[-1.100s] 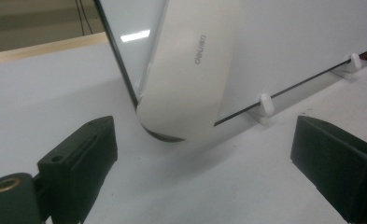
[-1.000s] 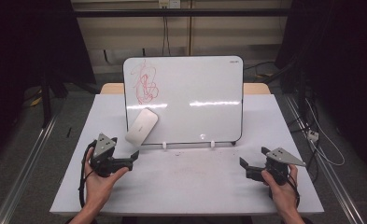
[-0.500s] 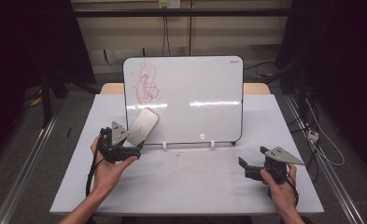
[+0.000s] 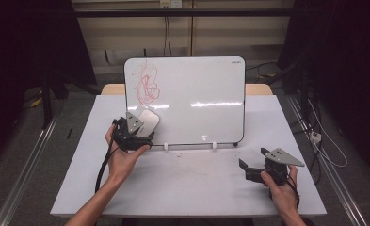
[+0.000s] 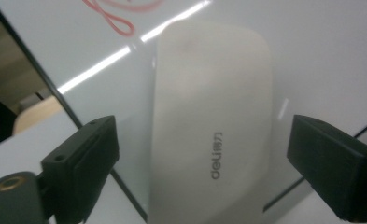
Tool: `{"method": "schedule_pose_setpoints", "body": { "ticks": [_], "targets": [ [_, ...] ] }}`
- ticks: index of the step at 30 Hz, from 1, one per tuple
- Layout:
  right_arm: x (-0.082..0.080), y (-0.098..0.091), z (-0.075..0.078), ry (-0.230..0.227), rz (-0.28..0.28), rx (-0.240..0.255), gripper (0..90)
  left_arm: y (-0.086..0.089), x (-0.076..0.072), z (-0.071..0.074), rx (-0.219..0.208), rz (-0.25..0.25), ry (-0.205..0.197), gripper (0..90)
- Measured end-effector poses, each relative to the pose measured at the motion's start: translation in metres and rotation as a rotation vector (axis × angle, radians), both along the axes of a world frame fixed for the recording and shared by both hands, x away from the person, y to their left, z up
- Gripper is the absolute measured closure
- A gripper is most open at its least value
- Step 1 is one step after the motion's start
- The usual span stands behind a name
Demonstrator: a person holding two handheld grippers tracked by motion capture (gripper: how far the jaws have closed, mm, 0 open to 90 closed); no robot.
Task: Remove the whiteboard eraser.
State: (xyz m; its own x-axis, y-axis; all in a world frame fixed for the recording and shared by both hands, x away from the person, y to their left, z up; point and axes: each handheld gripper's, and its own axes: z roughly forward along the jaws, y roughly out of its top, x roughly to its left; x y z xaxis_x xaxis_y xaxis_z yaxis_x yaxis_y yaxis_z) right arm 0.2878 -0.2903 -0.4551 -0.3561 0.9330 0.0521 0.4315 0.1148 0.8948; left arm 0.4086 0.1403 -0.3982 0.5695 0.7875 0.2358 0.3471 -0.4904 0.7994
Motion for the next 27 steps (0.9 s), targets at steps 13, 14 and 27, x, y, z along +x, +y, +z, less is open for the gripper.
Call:
{"method": "schedule_pose_setpoints", "body": {
  "ticks": [13,14,27],
  "targets": [
    [0.000,0.000,0.000,0.004,0.005,-0.003,5.0,-0.006,-0.002,-0.012,0.060,0.006,-0.013,22.9],
    [0.000,0.000,0.000,0.005,0.006,-0.004,5.0,-0.006,-0.001,-0.014,0.046,0.015,-0.003,23.5],
    [-0.001,0.000,0.000,0.001,0.003,-0.007,4.9,-0.006,0.001,-0.014,0.056,0.023,-0.016,29.4]
  ]
}}
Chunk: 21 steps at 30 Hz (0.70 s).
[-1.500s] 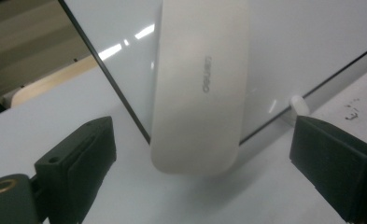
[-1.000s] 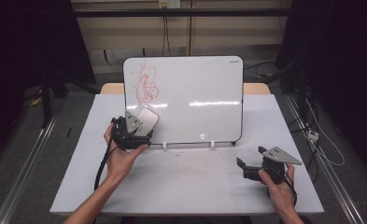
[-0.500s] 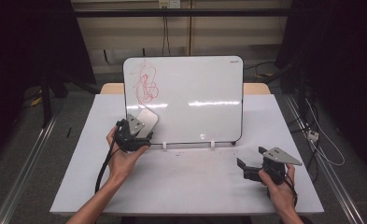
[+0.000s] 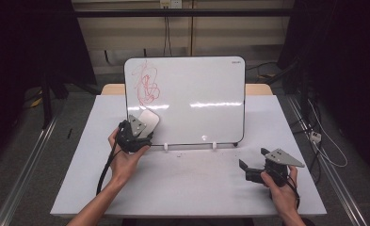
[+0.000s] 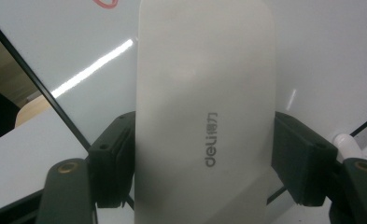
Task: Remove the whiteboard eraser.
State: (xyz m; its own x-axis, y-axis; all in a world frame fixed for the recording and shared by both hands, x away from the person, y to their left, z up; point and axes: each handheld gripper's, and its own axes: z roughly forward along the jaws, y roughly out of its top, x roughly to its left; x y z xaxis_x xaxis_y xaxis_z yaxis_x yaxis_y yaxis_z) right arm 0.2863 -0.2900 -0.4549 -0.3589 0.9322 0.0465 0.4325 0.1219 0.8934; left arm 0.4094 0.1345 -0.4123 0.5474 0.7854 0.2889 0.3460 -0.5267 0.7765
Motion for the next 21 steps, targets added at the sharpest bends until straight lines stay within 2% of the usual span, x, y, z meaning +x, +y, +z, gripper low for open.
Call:
{"method": "schedule_pose_setpoints", "body": {
  "ticks": [8,12,18,20,21],
  "targets": [
    [0.0005,0.0001,-0.0004,0.002,0.004,-0.002,4.9,0.0017,0.0008,0.0024,0.005,-0.012,0.022,29.9],
    [0.0001,-0.0007,-0.0004,0.004,0.000,0.002,4.9,0.0024,0.0014,0.0022,-0.002,-0.015,0.017,29.9],
    [-0.0001,-0.0001,0.0000,0.004,0.002,0.002,4.9,0.0058,0.0021,0.0031,-0.034,-0.022,0.040,29.9],
    [0.0003,0.0001,0.0000,0.004,0.002,0.003,5.0,0.0085,0.0031,0.0042,-0.058,-0.025,0.057,30.0],
    [0.0007,0.0002,-0.0001,0.004,0.001,0.003,4.9,0.0094,0.0039,0.0038,-0.086,-0.027,0.061,30.0]
  ]
}}
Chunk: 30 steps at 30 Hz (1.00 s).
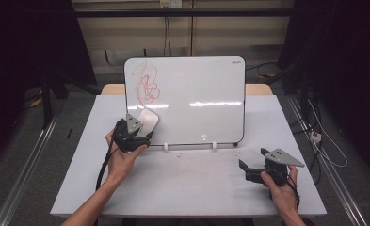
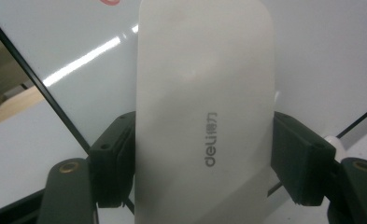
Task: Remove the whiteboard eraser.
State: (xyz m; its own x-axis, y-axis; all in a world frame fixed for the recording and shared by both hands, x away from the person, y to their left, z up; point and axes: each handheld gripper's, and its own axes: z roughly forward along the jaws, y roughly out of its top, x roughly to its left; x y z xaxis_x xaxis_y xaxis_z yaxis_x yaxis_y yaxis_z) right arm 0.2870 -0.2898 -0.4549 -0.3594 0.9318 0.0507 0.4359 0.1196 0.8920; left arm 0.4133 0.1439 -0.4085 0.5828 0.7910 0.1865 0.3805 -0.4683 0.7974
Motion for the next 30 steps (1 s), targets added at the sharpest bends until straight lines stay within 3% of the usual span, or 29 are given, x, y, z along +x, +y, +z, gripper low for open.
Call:
{"method": "schedule_pose_setpoints", "body": {
  "ticks": [6,15,30],
  "targets": [
    [0.001,0.000,-0.001,0.004,-0.001,0.001,4.9,0.004,0.001,0.001,-0.028,-0.014,0.015,30.1],
    [0.003,0.001,-0.001,0.008,-0.010,0.007,4.9,0.003,-0.014,0.013,-0.063,-0.035,-0.025,30.1],
    [0.001,0.001,0.000,0.000,0.002,0.006,4.9,0.016,-0.018,0.023,-0.084,0.003,-0.065,30.1]
  ]
}}
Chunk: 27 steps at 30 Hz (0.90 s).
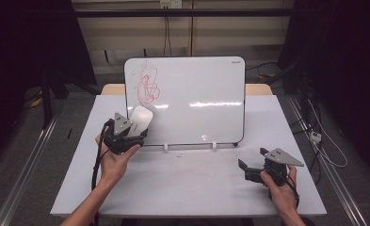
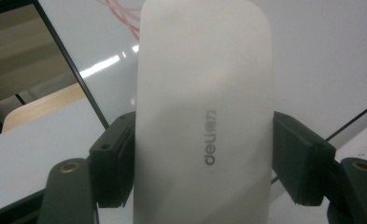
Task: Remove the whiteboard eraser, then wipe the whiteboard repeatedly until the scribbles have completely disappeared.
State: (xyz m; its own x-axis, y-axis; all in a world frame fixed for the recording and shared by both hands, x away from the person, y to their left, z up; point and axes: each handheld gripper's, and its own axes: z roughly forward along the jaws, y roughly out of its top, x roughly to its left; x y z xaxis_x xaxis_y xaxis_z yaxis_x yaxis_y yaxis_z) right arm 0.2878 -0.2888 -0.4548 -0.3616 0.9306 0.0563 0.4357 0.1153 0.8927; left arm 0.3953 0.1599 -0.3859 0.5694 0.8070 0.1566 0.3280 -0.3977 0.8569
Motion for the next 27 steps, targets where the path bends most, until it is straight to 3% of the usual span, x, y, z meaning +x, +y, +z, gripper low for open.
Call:
{"method": "schedule_pose_setpoints", "body": {
  "ticks": [7,17,22,27],
  "targets": [
    [-0.001,0.000,0.000,-0.002,0.004,0.000,4.8,-0.002,-0.004,0.009,-0.010,-0.002,-0.039,30.1],
    [0.003,0.002,-0.001,0.006,-0.014,0.001,4.5,0.003,-0.004,0.015,-0.045,-0.008,-0.048,30.1],
    [0.001,0.000,-0.001,-0.001,-0.010,0.002,4.5,0.001,-0.004,0.025,-0.061,-0.010,-0.070,30.1],
    [-0.001,-0.002,0.000,-0.003,-0.013,0.004,4.5,0.000,-0.001,0.033,-0.050,0.001,-0.090,30.1]
  ]
}}
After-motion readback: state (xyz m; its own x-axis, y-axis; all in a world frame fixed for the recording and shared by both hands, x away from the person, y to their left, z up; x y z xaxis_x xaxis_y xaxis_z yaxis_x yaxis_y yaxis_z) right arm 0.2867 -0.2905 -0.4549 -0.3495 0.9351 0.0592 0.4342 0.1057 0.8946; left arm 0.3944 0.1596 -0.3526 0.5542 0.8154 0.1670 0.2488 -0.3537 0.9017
